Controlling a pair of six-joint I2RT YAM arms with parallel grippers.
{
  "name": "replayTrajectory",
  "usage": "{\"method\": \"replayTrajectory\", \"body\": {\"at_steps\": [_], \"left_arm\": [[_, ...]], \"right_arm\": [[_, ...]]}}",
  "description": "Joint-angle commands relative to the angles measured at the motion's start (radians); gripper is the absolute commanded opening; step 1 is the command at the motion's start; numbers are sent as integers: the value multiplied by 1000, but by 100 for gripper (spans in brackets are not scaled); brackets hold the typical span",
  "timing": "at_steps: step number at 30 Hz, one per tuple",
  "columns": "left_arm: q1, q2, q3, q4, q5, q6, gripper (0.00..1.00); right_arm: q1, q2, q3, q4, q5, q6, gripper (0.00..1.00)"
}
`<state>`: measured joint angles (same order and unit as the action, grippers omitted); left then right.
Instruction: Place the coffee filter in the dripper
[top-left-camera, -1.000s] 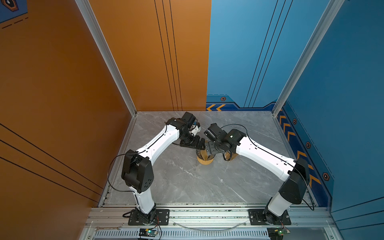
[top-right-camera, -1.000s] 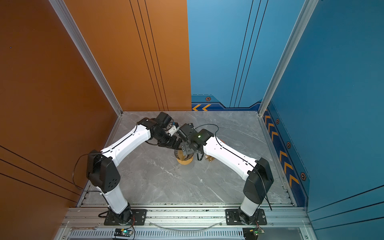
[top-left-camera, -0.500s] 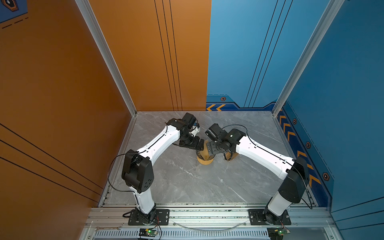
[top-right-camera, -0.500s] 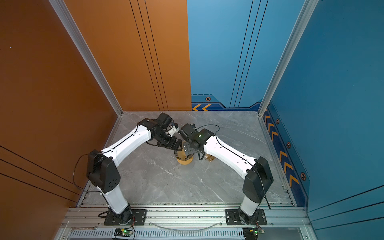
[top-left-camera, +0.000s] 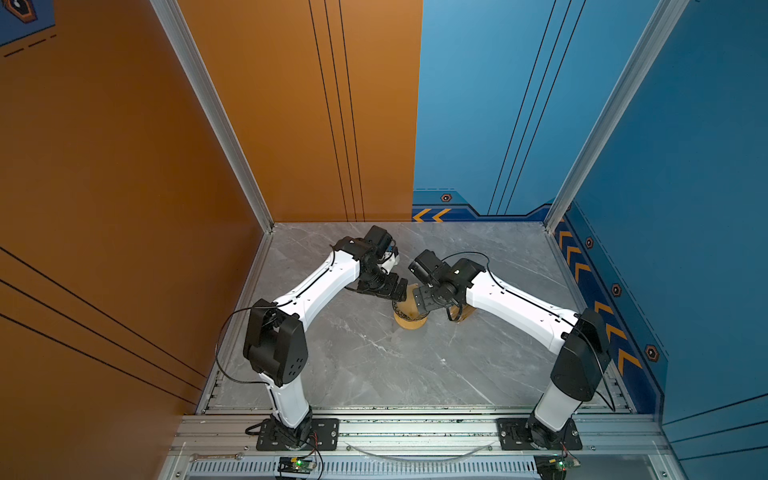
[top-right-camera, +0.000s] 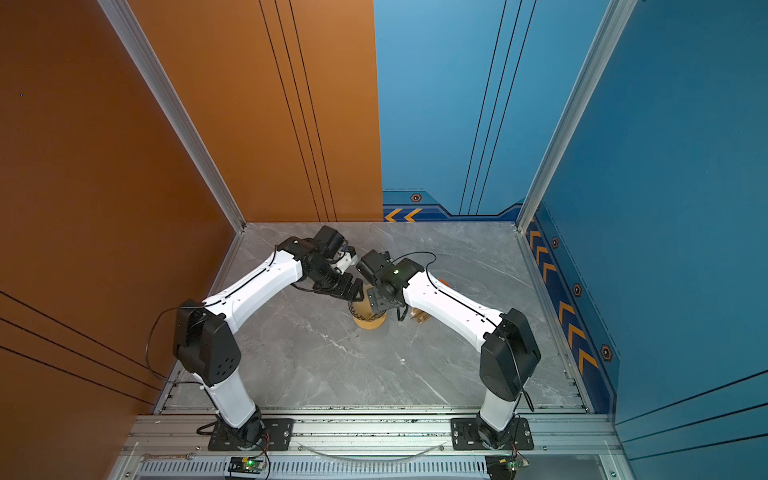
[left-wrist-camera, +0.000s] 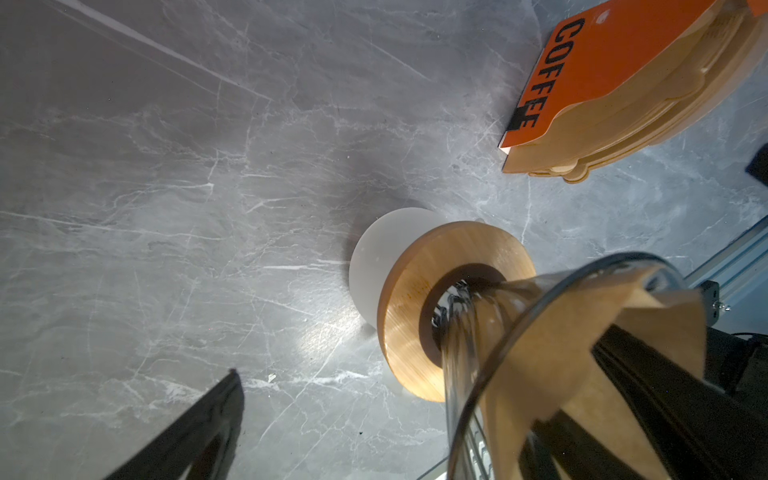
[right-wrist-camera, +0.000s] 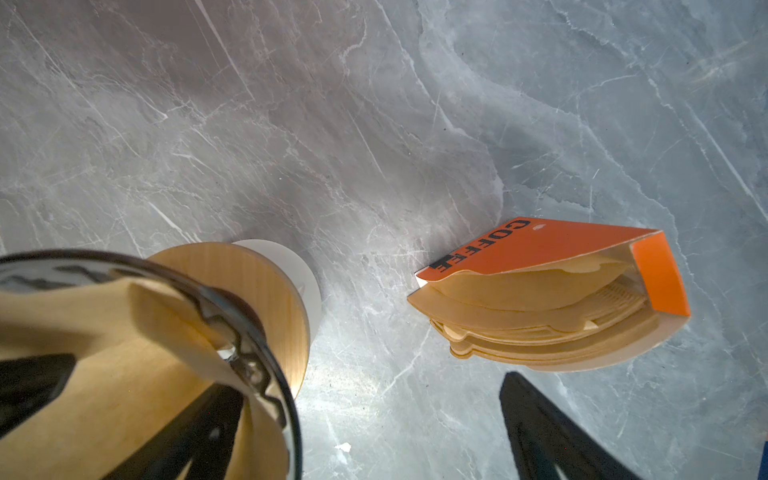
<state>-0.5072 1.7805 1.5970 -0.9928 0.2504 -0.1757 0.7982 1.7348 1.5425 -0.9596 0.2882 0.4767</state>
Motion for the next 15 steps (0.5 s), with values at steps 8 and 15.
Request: {"method": "replayTrajectory", "body": {"at_steps": [8, 15], "left_arm": [[4, 23, -13, -33, -11, 12, 98], [4, 37, -9, -48, -17, 10, 98]], "right_arm": [[-4, 20, -28, 1, -28, -12, 95], [-2, 18, -50, 21, -35, -6, 95]]}}
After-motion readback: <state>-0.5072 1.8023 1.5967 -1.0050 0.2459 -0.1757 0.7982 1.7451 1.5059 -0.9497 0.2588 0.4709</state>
